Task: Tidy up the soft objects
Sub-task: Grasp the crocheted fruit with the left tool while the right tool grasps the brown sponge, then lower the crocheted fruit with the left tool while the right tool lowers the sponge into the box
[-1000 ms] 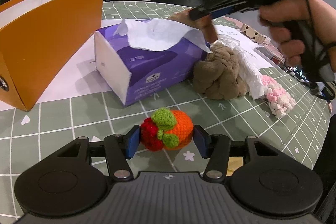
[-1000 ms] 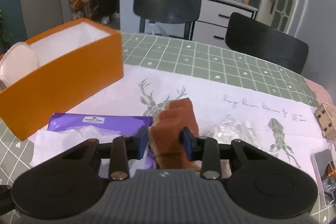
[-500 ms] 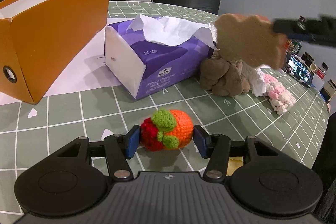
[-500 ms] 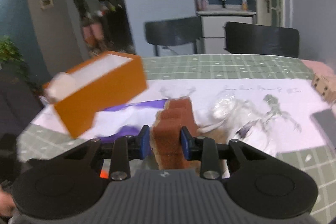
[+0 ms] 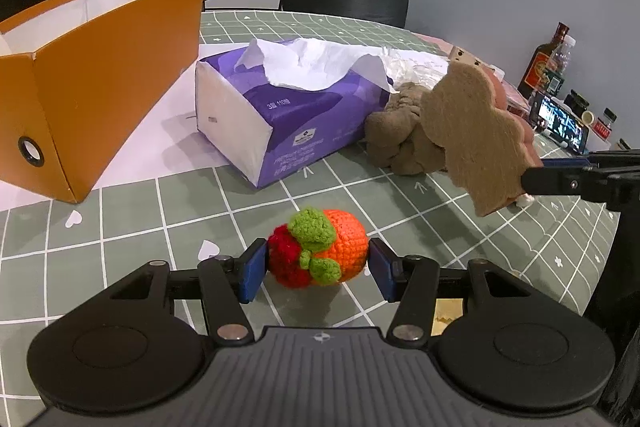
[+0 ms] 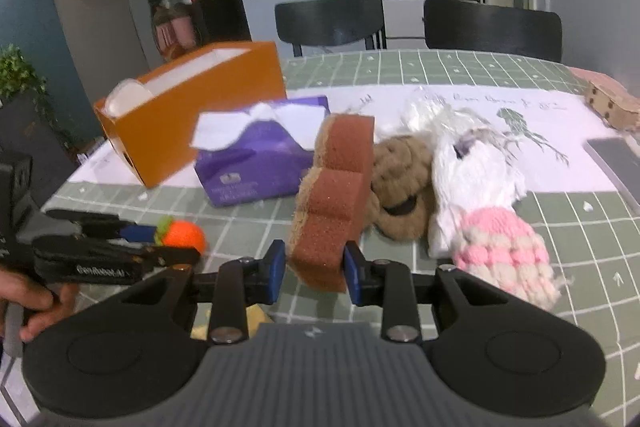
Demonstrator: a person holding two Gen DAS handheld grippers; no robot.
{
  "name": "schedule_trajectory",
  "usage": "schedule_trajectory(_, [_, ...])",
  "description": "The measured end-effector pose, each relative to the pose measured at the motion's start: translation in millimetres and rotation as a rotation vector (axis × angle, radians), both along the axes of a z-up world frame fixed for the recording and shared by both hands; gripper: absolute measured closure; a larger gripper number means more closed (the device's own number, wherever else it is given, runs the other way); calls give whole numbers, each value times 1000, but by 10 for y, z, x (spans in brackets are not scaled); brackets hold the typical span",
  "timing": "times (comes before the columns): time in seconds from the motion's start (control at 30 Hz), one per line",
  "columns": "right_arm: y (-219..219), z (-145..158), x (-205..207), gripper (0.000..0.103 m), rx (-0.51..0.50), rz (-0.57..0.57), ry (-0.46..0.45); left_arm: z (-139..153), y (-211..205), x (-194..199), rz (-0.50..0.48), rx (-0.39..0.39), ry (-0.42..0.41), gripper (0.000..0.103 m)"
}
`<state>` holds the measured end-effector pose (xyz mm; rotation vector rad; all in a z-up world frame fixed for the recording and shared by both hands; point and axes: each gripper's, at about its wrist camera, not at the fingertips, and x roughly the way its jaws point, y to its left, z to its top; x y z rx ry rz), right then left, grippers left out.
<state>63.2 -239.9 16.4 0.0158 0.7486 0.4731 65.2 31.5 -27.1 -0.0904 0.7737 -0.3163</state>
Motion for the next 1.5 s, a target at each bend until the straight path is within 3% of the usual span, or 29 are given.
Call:
schedule_trajectory(0.07, [4, -38, 14, 70, -49, -9, 20, -11, -17, 16, -3, 2, 3, 41])
schedule_trajectory(0.13, [16, -76, 61, 54, -89, -14, 33, -21, -41, 39, -3, 4, 6, 41])
schedule_trajectory(0.2, [7, -93, 139, 50, -69, -29, 39, -18, -69, 55, -4, 2, 5, 41])
schedule_trajectory(0.3, [33, -124, 279, 51, -46, -33, 52, 1, -107, 51, -11, 5, 0, 41])
schedule_trajectory(0.4, [93, -185, 390, 66, -60, -29, 52, 24, -116, 32, -16, 10, -5, 41])
schedule_trajectory(0.5, [117, -199, 403, 70, -64, -16, 35, 47, -89, 20, -13, 10, -9, 41])
schedule_trajectory(0.77, [188, 110, 78, 71, -131, 61, -71, 96, -9, -18, -12, 8, -19, 41])
schedule_trajectory(1.03, [484, 201, -98, 71, -171, 179, -79, 203, 11, -167, -39, 30, -45, 41])
schedule_trajectory(1.23, [815, 201, -134, 71, -171, 253, -91, 348, 196, -307, -14, 55, -70, 41])
schedule_trajectory(1.5, [1243, 474, -135, 71, -149, 329, -159, 701, 553, -358, 41, 73, -149, 41])
